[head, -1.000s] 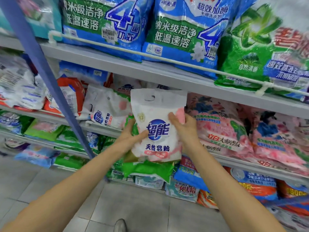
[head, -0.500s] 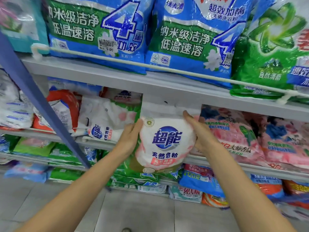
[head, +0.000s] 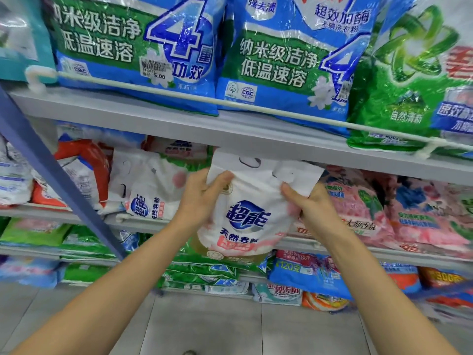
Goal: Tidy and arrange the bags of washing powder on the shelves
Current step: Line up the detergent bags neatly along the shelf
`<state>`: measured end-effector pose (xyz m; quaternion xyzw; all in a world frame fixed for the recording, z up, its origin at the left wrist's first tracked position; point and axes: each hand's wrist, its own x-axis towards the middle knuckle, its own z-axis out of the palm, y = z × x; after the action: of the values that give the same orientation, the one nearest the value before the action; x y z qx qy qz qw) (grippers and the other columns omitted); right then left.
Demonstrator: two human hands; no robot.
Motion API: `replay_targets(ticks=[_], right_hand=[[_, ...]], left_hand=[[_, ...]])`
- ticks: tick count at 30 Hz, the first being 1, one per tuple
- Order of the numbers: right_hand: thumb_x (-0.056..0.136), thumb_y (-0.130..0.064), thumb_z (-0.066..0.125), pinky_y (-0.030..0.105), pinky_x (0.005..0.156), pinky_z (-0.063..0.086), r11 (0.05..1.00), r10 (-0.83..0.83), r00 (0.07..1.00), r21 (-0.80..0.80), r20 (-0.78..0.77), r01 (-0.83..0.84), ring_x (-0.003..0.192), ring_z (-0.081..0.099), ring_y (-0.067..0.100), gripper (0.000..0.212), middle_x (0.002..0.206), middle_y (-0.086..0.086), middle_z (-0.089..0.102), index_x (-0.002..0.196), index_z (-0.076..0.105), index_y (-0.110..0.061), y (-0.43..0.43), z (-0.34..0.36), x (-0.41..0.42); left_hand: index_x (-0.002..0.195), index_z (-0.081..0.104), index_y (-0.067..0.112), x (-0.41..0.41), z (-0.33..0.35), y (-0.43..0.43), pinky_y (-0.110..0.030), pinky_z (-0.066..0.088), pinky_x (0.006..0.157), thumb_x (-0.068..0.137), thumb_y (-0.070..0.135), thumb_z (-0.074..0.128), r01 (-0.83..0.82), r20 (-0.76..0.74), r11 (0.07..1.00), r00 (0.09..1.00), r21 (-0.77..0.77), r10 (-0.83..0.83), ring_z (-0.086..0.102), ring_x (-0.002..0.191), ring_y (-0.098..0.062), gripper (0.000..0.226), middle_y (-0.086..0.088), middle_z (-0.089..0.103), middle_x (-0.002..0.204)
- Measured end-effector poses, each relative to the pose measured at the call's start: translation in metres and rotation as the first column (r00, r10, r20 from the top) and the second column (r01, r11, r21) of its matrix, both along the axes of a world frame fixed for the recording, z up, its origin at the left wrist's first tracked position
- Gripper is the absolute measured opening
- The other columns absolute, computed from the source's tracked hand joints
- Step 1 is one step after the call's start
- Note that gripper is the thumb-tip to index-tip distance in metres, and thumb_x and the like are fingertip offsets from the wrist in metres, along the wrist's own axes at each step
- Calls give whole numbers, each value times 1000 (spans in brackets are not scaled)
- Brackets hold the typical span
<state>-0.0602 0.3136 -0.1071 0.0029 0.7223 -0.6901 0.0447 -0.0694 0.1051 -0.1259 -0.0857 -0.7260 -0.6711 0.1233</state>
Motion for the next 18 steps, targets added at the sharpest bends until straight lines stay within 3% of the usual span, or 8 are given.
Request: replay_targets(ticks=[3,5,9,11,14,17,18], right_hand=[[72,-31,70,18,65,54,996,-78,988,-48,-133,72,82,70,8,15,86,-11,74,86,71,-26,-9,10,15],[78,-24,66,15,66,53,999,-24,966,22,-257,31,83,69,3,12,87,-17,73,86,72,-30,-16,23,26],[80,-21,62,12,70,52,988,143,917,111,-373,-109,87,68,-1,19,90,-23,71,91,70,-34,-22,50,50],[79,-20,61,13,70,51,987,151,900,108,-410,-117,86,68,-1,19,88,-23,71,92,68,-32,-21,63,59],[81,-20,65,13,68,52,985,164,870,119,-465,-122,84,68,-1,22,86,-22,71,83,74,-40,-16,87,76],[82,-23,67,21,66,55,999,49,879,31,-475,-39,82,70,9,12,86,-11,74,86,75,-30,-4,123,81],[83,-21,67,25,65,56,1000,-18,882,-6,-471,17,80,71,12,8,84,-7,74,84,74,-23,1,135,78]], left_hand=[[67,61,15,3,6,-10,-19,49,51,82,30,59,60,74,998,996,-10,-59,63,56,-1,21,10,67,59],[66,62,15,8,4,-15,-26,51,57,79,33,59,68,107,998,992,18,-70,64,60,-5,22,6,68,65],[76,61,19,20,4,-19,-15,52,56,70,48,57,81,143,989,985,126,-99,67,64,-1,31,13,71,69],[84,61,21,28,7,-18,-14,52,57,62,57,63,109,165,977,976,182,-140,70,70,-8,42,15,73,73],[99,58,19,41,8,-15,-20,55,64,44,69,79,185,215,942,944,281,-249,71,88,-16,77,8,75,86],[104,56,20,59,10,-11,-26,56,70,69,57,70,242,304,901,882,360,-359,58,118,-23,53,2,73,95],[111,54,22,65,8,-9,-24,55,73,66,63,71,314,308,878,849,360,-430,59,117,-15,64,8,72,101]])
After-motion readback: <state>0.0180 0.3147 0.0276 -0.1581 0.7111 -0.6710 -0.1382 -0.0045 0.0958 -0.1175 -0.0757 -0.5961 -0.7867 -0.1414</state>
